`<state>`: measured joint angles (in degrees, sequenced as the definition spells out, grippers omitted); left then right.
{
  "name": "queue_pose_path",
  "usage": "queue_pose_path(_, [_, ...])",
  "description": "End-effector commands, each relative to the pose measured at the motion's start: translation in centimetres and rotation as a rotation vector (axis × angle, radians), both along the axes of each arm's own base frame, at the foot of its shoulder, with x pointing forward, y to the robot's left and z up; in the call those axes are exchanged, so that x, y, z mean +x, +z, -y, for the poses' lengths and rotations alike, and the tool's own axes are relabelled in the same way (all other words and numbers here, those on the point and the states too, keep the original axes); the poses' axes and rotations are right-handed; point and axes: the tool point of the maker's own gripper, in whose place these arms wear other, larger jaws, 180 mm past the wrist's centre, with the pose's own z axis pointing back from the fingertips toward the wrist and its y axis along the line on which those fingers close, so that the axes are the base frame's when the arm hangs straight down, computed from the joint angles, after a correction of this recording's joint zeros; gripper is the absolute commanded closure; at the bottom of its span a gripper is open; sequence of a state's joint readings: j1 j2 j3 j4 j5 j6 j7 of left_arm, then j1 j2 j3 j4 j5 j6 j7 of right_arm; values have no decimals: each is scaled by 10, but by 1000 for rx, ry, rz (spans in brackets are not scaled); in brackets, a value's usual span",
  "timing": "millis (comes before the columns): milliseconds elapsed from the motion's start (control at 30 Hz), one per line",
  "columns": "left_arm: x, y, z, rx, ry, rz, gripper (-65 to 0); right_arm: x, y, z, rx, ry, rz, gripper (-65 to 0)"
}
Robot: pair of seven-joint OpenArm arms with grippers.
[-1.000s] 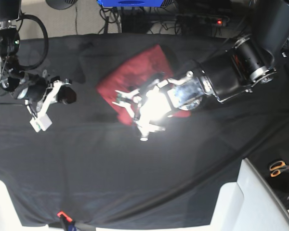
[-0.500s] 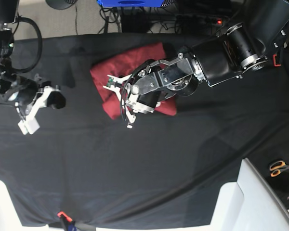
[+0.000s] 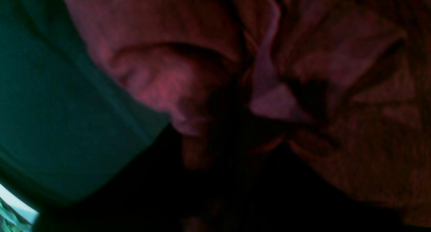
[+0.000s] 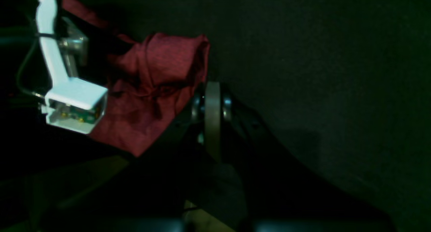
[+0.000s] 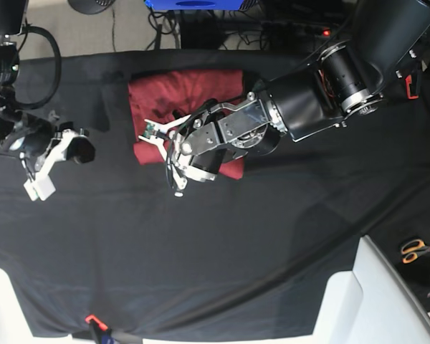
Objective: Fold the T-shirt properly
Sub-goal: 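Grasp the shirt edge with the left gripper and lift it across, then drag the grasped fabric with the left gripper toward the shirt's hem end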
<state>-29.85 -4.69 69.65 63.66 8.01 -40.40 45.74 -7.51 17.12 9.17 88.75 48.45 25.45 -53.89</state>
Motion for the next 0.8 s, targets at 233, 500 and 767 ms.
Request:
queue_pose_path(233, [15, 3, 21, -21, -37, 46, 0, 13, 15, 13, 2, -36, 56, -2])
queue_pose_path(500, [16, 1, 22, -13, -29, 39, 0, 13, 15, 15, -1, -40, 58, -2])
queue_pose_path(767, [18, 0, 18, 1, -27, 45, 0, 16, 11, 18, 4, -49, 45, -2])
